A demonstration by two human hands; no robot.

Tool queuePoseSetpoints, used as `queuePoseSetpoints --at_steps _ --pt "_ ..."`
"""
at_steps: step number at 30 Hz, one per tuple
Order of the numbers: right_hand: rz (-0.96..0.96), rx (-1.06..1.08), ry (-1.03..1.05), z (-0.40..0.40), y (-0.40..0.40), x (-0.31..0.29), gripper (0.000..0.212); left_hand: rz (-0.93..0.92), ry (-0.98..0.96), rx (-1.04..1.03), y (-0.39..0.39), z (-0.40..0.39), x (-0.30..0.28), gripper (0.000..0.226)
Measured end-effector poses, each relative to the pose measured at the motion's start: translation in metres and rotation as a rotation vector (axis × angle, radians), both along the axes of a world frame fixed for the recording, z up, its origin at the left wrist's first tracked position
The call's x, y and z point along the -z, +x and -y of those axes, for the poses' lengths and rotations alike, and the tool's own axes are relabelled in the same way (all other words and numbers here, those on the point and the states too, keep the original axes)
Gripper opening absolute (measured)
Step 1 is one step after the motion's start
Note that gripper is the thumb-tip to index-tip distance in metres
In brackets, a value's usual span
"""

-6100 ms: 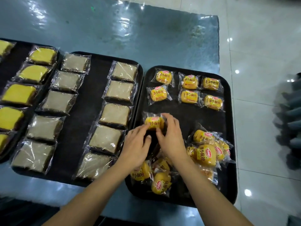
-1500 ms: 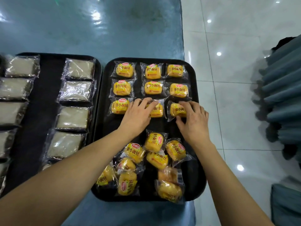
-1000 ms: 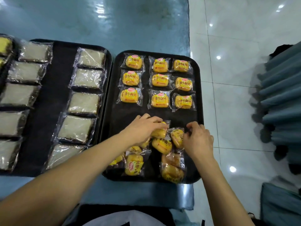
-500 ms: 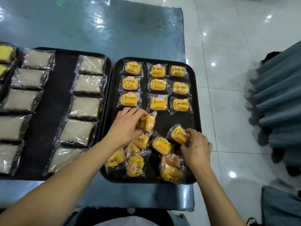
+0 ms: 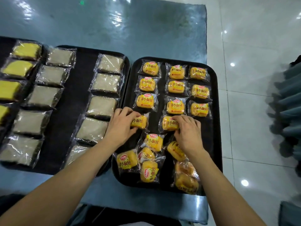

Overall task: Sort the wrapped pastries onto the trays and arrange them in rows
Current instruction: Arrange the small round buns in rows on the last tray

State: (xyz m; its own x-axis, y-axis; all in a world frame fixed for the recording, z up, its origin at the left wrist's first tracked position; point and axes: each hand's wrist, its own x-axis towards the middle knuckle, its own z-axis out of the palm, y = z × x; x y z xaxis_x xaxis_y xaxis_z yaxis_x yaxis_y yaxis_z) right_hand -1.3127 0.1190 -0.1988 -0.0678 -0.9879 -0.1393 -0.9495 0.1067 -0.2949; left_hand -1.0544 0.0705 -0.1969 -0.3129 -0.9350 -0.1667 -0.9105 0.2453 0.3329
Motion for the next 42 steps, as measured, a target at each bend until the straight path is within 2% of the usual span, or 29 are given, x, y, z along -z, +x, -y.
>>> queuePoseSetpoints --at_steps 3,8,11,13,16,22,25,29,31,33,37,42 --pt "0.006 0.025 -0.015 -0.002 -0.007 0.002 0.053 -0.015 -0.034 0.014 -0.008 0.006 0.003 0.057" --pt "0.02 0.015 0.01 -0.003 -0.008 -0.001 0.057 0.065 -0.052 0.034 -0.019 0.016 0.008 0.06" --pt "0.054 0.082 0.005 -0.014 -0.006 -0.01 0.059 0.09 -0.047 0.018 -0.02 0.01 0.008 0.072" --pt "0.1 0.161 0.035 -0.029 -0.008 -0.017 0.052 0.058 -0.056 0.017 -0.021 -0.001 0.002 0.077" --pt "0.238 0.264 0.179 -0.056 -0.015 -0.019 0.042 -0.018 -0.064 0.069 -0.027 -0.027 -0.009 0.065" --pt "0.266 0.213 0.324 -0.088 -0.018 -0.013 0.064 -0.083 0.124 0.196 -0.039 -0.076 -0.005 0.04" --pt "0.308 0.24 0.277 -0.088 -0.014 -0.013 0.06 -0.095 0.149 0.17 -0.037 -0.08 -0.003 0.039" --pt "0.132 0.042 0.08 -0.09 -0.013 -0.021 0.056 -0.082 0.137 0.186 -0.039 -0.077 -0.003 0.038" --pt "0.115 0.018 -0.025 -0.093 -0.02 -0.028 0.057 -0.072 0.147 0.189 -0.041 -0.076 -0.004 0.038" --pt "0.115 0.101 -0.074 -0.093 -0.038 -0.029 0.059 -0.074 0.163 0.184 -0.042 -0.075 -0.005 0.039" --pt "0.097 0.332 -0.004 -0.071 -0.08 -0.017 0.055 -0.09 0.193 0.16 -0.044 -0.076 -0.007 0.038" --pt "0.097 0.292 -0.063 -0.039 -0.089 -0.005 0.055 -0.12 0.226 0.132 -0.045 -0.078 -0.009 0.038"
